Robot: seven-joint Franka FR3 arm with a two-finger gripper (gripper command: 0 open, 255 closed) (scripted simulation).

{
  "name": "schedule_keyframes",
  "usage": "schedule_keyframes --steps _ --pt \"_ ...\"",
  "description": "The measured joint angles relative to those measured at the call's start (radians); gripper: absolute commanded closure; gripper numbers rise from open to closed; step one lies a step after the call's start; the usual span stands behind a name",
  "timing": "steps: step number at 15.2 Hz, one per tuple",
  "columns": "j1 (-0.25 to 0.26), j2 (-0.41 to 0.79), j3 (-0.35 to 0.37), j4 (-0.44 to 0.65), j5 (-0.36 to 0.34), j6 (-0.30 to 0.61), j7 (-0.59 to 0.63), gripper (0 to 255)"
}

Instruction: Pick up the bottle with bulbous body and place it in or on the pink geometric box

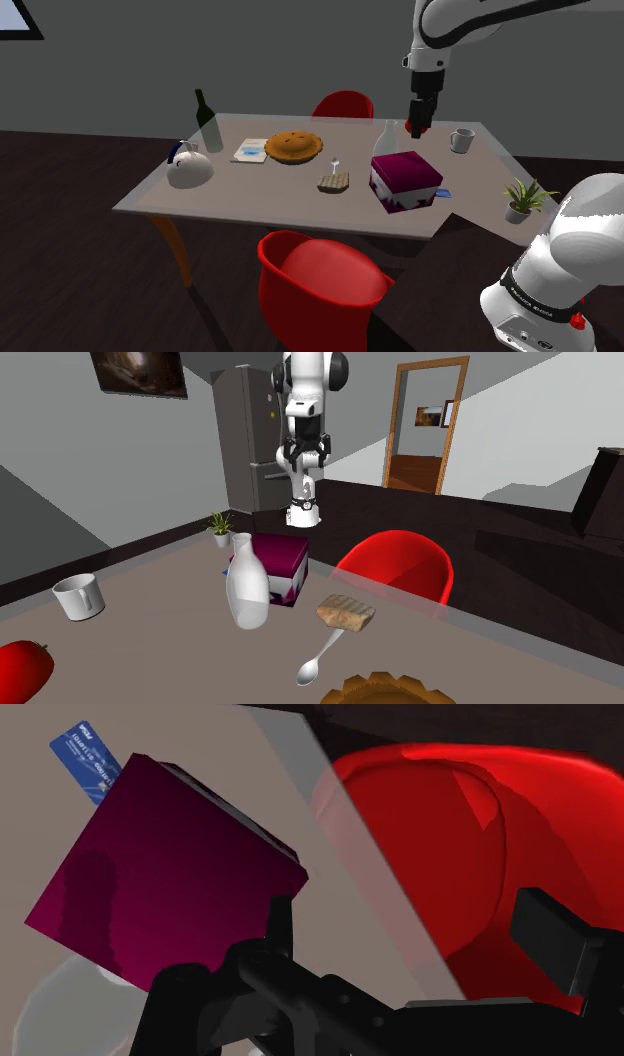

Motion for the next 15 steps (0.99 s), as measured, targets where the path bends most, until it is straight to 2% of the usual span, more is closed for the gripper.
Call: schedule_keyframes --steps 7,15 --pt "-0.023 0.242 -0.062 0.151 -0.001 0.106 -0.082 0" --pt "-0.068 0.531 -0.114 0.398 0.042 0.162 -0.185 0"
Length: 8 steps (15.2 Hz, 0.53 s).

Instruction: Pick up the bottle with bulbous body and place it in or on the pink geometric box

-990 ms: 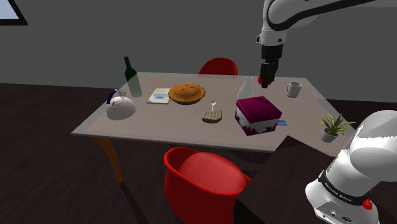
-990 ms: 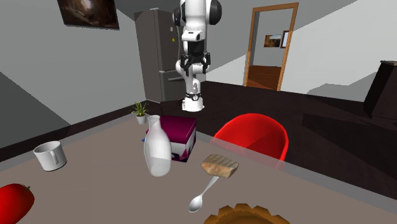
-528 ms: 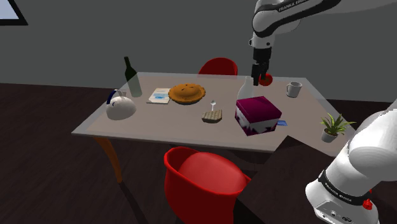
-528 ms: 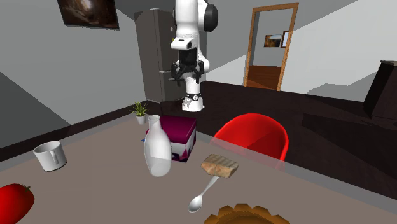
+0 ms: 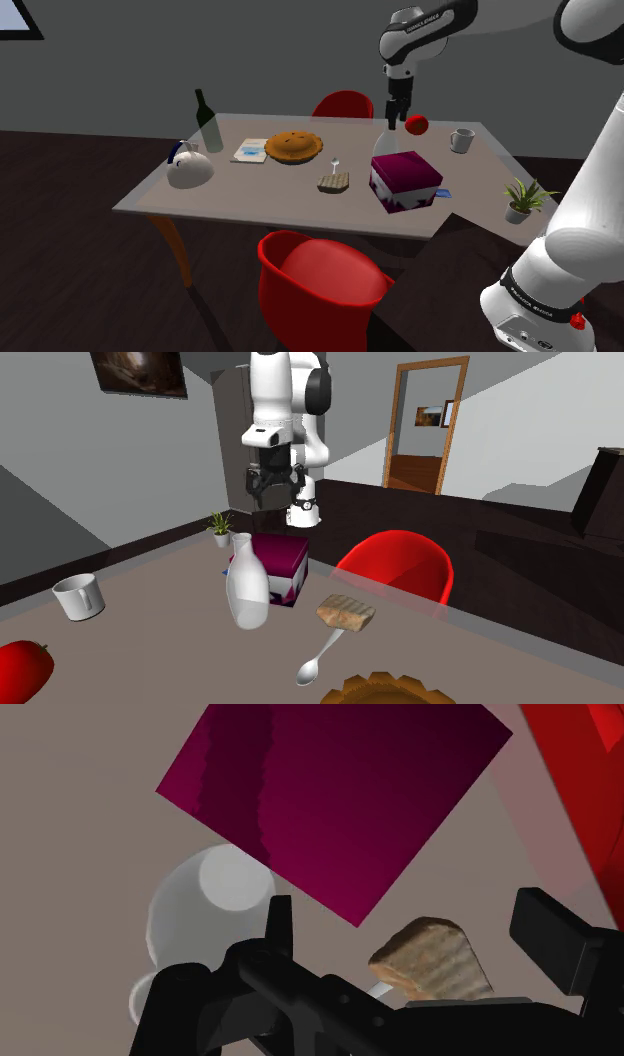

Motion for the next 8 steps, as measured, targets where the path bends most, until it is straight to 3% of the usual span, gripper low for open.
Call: schedule_keyframes --steps 8 --pt "-0.081 0.306 -0.017 0.342 0.068 -0.024 -0.089 0"
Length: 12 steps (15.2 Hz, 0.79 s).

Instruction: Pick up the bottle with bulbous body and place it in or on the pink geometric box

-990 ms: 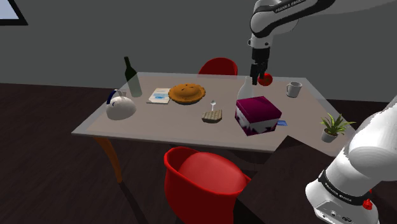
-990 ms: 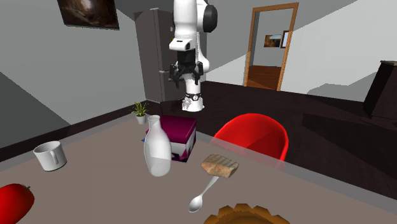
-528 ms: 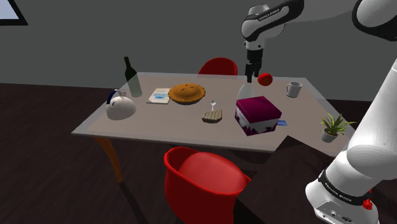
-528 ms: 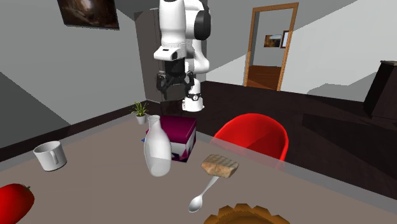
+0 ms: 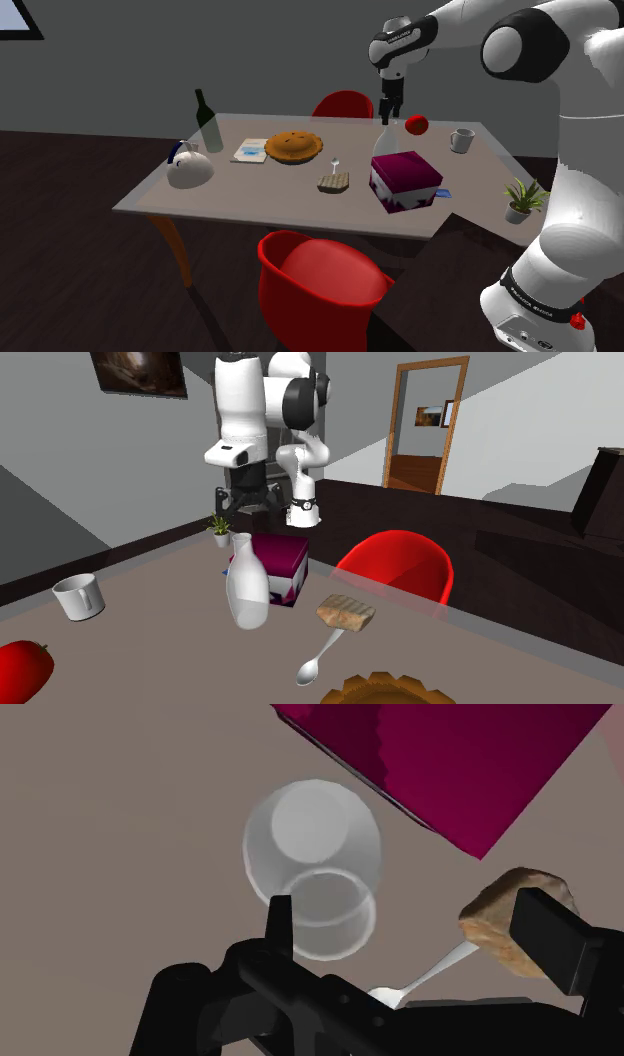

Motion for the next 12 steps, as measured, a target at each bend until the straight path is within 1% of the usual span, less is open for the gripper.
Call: schedule_keyframes --steps 2,4,9,12 --pt "-0.025 0.092 0.003 0.123 0.019 -0.027 -0.012 0" --pt "-0.038 0.136 0.005 0.162 0.028 -0.022 -0.020 0" --pt "-0.038 0.143 0.007 0.107 0.030 0.040 -0.024 0" --pt "-0.038 0.149 0.007 0.098 0.032 0.055 -0.025 0"
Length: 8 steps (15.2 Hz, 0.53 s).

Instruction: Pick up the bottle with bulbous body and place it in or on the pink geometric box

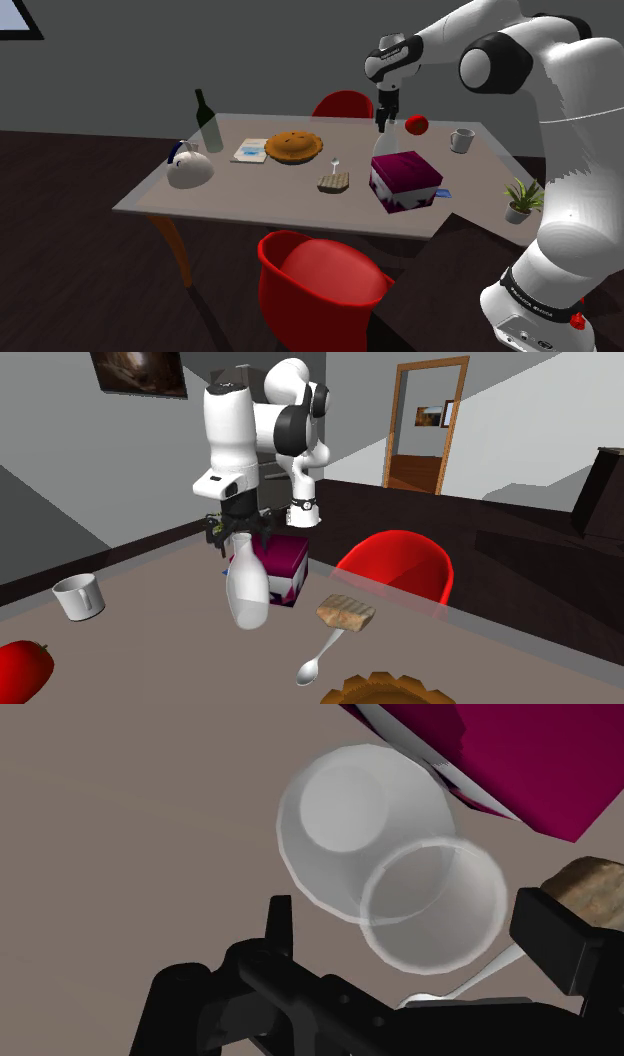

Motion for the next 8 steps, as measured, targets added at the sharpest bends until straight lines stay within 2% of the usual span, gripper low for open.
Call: schedule_keyframes --steps 4,5,8 --pt "0.000 0.002 0.000 0.000 0.000 0.002 0.000 0" --pt "0.000 0.002 0.000 0.000 0.000 0.002 0.000 255" --pt "0.000 0.001 0.000 0.000 0.000 0.002 0.000 255"
